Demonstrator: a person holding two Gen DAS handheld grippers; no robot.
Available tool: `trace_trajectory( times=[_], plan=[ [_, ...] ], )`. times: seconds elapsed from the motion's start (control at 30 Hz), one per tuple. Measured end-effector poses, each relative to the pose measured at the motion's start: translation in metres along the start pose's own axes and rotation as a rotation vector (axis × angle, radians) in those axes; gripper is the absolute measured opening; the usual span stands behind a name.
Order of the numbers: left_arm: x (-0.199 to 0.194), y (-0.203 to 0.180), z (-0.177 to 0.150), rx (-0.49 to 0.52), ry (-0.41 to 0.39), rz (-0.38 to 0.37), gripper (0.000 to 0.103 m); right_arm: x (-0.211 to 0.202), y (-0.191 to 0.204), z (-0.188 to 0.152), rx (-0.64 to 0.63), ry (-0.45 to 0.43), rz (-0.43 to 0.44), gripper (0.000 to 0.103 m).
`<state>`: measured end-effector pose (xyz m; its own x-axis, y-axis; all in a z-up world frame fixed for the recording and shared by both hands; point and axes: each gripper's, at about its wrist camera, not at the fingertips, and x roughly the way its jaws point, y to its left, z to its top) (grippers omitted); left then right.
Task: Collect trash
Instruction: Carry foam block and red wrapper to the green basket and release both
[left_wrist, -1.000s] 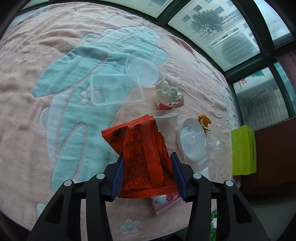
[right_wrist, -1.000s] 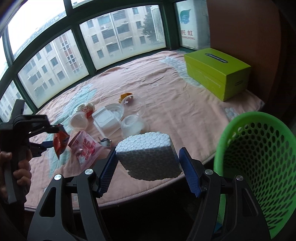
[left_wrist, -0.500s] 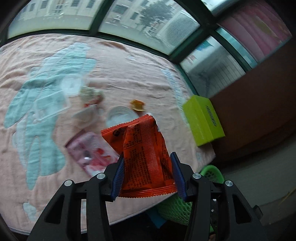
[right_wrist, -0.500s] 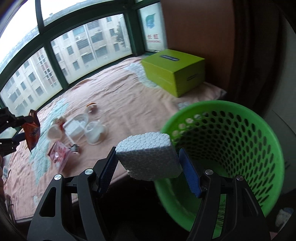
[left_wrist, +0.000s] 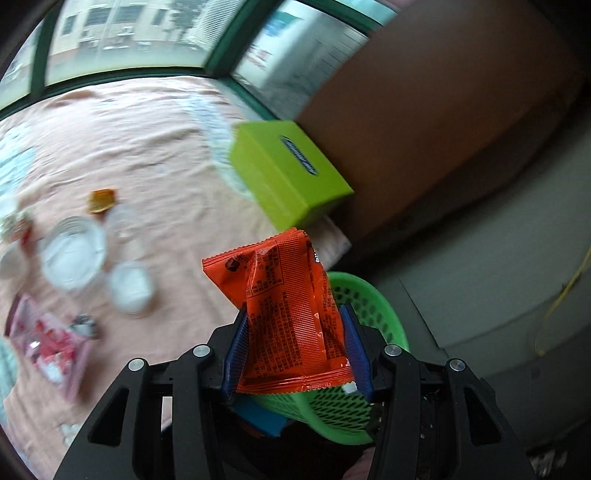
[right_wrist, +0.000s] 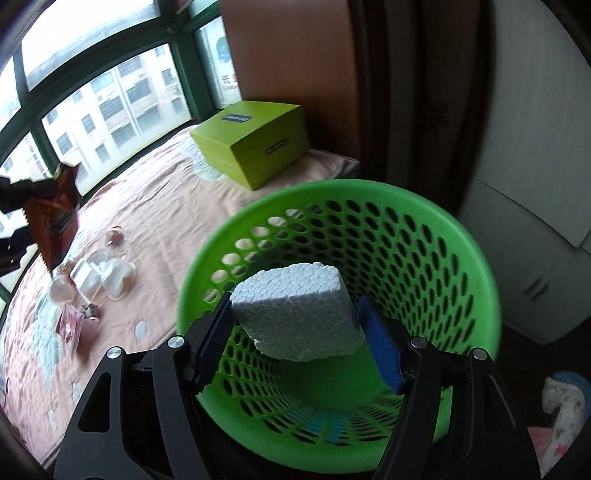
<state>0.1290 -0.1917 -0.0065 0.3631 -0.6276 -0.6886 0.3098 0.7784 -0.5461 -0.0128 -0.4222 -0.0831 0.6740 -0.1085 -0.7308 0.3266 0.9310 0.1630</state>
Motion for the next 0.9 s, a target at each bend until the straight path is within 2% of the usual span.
trace_trajectory(
  times=[0.1, 0.37, 0.53, 0.8, 0.9],
  plan=[
    [0.017, -0.023, 0.0, 0.046, 0.04, -0.032, 0.046, -0.002, -0.011, -0.001, 0.017, -0.011, -0.015, 0.078],
    [0.063, -0.065, -0.014, 0.155, 0.145, -0.058, 0.049, -0.013, -0.04, -0.006, 0.072, -0.025, -0.048, 0.08],
    [0.084, -0.078, -0.022, 0.187, 0.184, -0.052, 0.058, -0.016, -0.055, -0.013, 0.103, -0.021, -0.069, 0.08],
    [0.102, -0.084, -0.029, 0.205, 0.222, -0.096, 0.081, -0.021, -0.066, -0.02, 0.13, -0.017, -0.089, 0.08],
    [0.099, -0.086, -0.031, 0.214, 0.22, -0.097, 0.083, -0.022, -0.065, -0.02, 0.13, -0.019, -0.079, 0.08]
  ],
)
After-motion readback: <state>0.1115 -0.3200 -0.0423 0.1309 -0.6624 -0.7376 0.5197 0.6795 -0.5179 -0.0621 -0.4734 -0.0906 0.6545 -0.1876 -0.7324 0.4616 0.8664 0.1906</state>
